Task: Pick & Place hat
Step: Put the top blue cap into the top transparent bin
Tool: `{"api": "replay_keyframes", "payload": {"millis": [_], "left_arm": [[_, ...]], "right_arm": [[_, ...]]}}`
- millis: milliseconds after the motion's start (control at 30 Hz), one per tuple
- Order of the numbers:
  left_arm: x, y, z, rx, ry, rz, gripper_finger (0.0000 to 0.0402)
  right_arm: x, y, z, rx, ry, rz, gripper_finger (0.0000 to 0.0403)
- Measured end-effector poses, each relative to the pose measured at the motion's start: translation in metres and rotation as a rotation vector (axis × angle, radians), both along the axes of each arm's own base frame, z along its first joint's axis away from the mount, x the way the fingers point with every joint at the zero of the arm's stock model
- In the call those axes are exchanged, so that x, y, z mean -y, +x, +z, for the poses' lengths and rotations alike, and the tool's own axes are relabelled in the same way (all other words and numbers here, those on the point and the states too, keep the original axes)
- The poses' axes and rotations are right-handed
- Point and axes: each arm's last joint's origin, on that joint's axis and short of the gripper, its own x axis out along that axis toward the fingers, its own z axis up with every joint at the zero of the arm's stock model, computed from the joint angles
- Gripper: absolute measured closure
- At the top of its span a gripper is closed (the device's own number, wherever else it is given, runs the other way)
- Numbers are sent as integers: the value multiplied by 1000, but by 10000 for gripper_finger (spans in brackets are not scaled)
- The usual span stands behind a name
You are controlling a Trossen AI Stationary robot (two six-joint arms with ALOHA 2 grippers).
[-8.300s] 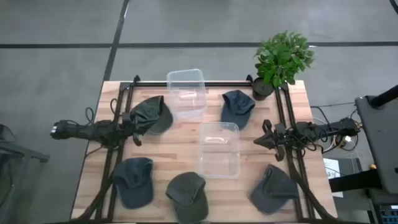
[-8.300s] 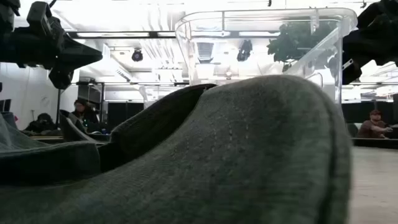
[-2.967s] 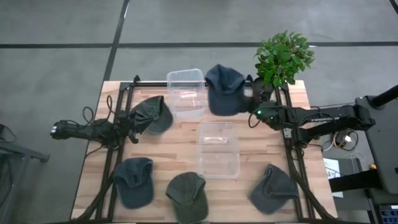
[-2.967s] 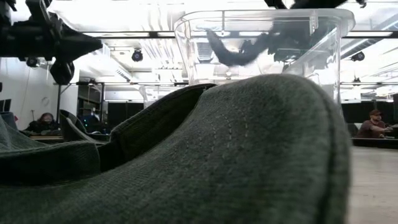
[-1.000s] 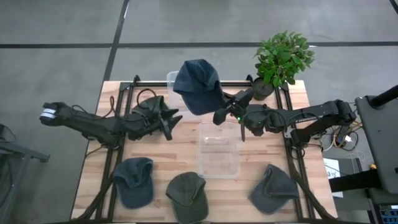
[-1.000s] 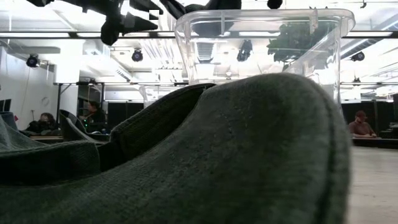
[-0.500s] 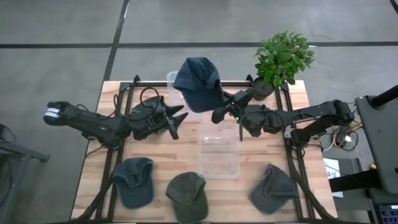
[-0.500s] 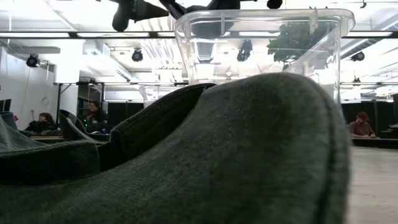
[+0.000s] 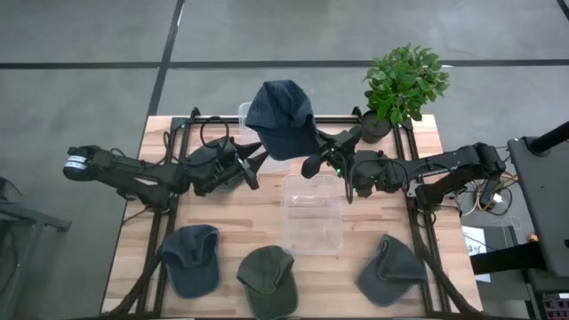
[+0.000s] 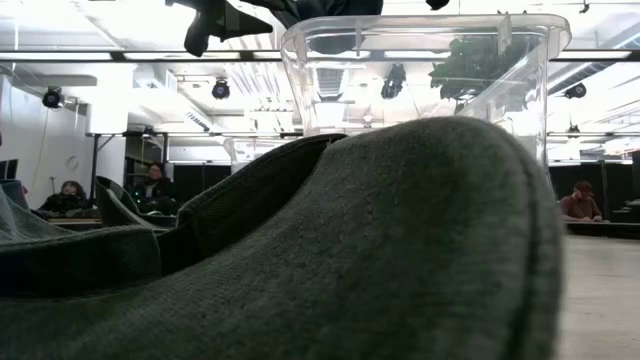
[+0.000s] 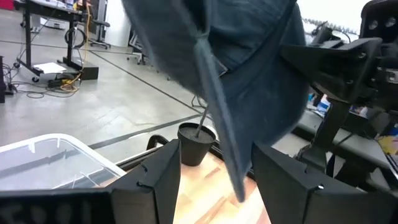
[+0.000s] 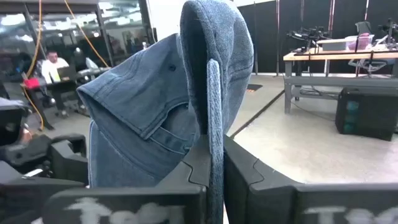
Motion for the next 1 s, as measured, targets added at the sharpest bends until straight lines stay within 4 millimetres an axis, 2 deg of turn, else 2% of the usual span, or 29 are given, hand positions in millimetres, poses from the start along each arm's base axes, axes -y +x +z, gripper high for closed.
{"api": "replay_keyframes", "payload": {"millis": [367, 600, 733, 867, 1000], "left_arm": [[-5, 0, 6, 100, -51, 0, 213], [-8, 0, 6, 119, -73, -13, 213], [-8, 0, 6, 115, -73, -14, 221], [-8, 0, 7, 121, -73, -27, 262], [-7, 0, 7, 119, -70, -55, 357]], "right_arm": [[-3, 3, 0, 34, 4, 17, 390], [-11, 18, -5, 55, -27, 93, 390], [-16, 25, -1, 31, -57, 112, 390], [-19, 25, 4, 21, -78, 117, 390], [-19, 25, 3, 13, -79, 119, 390]]}}
